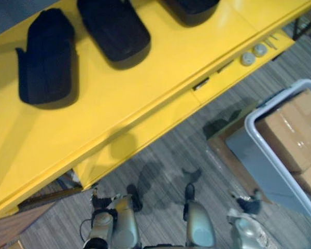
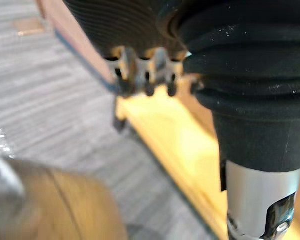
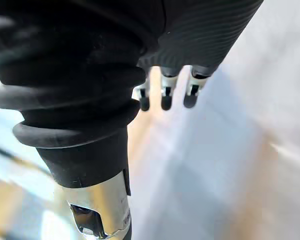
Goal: Walk over and take plastic housings, then place them on the shelf
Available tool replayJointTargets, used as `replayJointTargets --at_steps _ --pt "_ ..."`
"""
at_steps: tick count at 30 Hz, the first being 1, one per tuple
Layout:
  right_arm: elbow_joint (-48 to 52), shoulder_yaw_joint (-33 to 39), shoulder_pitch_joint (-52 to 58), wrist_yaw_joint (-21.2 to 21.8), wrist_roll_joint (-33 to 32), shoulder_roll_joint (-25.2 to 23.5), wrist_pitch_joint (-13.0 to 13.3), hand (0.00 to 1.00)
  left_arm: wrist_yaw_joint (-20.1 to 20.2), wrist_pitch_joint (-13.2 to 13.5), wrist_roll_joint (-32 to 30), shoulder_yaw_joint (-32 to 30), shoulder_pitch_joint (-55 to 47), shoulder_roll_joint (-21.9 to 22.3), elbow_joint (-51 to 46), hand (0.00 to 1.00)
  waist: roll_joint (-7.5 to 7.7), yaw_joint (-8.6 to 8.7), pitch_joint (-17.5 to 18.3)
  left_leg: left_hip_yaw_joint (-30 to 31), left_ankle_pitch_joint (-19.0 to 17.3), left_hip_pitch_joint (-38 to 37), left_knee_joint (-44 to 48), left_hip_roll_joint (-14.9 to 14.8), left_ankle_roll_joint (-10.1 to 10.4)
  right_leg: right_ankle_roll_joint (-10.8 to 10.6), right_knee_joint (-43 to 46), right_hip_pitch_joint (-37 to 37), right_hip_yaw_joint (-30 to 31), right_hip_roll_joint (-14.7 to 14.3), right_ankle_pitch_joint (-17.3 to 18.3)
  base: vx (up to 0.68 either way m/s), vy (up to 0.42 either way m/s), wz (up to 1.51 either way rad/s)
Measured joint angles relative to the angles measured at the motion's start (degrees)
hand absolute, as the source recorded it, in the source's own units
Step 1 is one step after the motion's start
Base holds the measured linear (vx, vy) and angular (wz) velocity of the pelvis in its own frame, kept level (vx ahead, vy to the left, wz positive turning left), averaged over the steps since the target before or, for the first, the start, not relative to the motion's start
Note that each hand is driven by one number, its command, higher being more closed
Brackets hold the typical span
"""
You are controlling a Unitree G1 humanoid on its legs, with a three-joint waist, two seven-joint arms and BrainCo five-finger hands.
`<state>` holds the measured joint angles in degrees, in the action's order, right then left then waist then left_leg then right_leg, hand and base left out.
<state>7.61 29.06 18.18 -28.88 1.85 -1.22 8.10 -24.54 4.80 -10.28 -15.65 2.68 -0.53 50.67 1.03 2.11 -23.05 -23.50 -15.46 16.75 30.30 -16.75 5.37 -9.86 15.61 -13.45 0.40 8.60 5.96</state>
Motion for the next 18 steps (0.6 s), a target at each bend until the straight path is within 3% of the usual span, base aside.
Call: replayJointTargets --at_steps 3,5,6,9,12,14,18 --pt "18.99 10.06 -1.10 -4.97 11.31 0.23 0.20 0.00 1.31 -0.01 -2.25 -0.65 -0.84 0.48 0.21 0.00 1.94 0.61 2.83 -2.35 -0.59 -1.86 0.06 -1.85 0.77 0.00 -0.07 0.08 1.03 -1.49 0.00 0.15 -0.028 -0.35" --pt "21.91 13.35 -3.26 -6.37 13.72 0.78 0.20 0.00 1.86 0.05 -2.98 -0.52 -0.96 0.35 0.73 0.00 2.88 0.78 4.18 -2.20 -0.58 -2.13 -0.22 -1.88 0.76 0.00 -0.09 0.14 1.00 -1.65 0.00 0.15 -0.001 -0.03" --pt "23.85 15.95 -7.42 -7.51 15.15 2.79 0.52 0.00 2.59 0.07 -3.72 0.23 -0.95 -0.11 1.32 0.00 3.74 1.06 5.27 -2.12 -0.58 -3.14 -1.01 -1.47 0.76 0.01 -0.09 0.94 0.97 -1.55 -0.01 0.14 0.015 0.07" --pt "23.92 16.18 -15.86 -7.56 15.56 8.90 1.78 0.00 3.34 0.13 -3.71 3.17 -1.08 -1.11 2.85 0.00 4.20 1.30 6.17 -1.82 -0.54 -5.05 -2.90 -0.04 0.70 0.01 -0.67 2.76 0.81 -0.66 -0.01 0.10 0.043 0.13" --pt "20.07 8.29 -27.25 -7.27 13.32 18.81 3.90 0.00 3.57 0.25 -3.69 4.54 -1.23 -1.26 4.05 0.00 3.84 1.34 6.56 -0.55 -0.43 -5.65 -4.12 1.73 0.51 -0.21 -2.55 4.77 -0.56 0.40 -0.18 0.06 0.039 0.22" --pt "13.44 -2.38 -37.61 -5.07 10.56 25.19 4.75 0.00 3.84 0.54 -3.16 5.13 -1.94 -1.36 4.64 0.00 2.59 0.65 7.07 1.59 -0.11 -5.78 -4.91 2.56 0.28 -0.87 -3.56 6.73 -2.18 0.80 -0.68 0.03 0.011 0.50" --pt "8.48 -16.98 -48.05 -0.80 7.80 26.35 5.17 0.00 3.81 1.21 -0.93 5.10 -2.54 -1.34 4.58 0.00 0.80 -1.74 7.54 8.39 4.37 -5.49 -10.84 6.58 -0.23 -0.13 -3.75 9.54 -8.49 2.73 -1.33 0.02 -0.013 0.99"
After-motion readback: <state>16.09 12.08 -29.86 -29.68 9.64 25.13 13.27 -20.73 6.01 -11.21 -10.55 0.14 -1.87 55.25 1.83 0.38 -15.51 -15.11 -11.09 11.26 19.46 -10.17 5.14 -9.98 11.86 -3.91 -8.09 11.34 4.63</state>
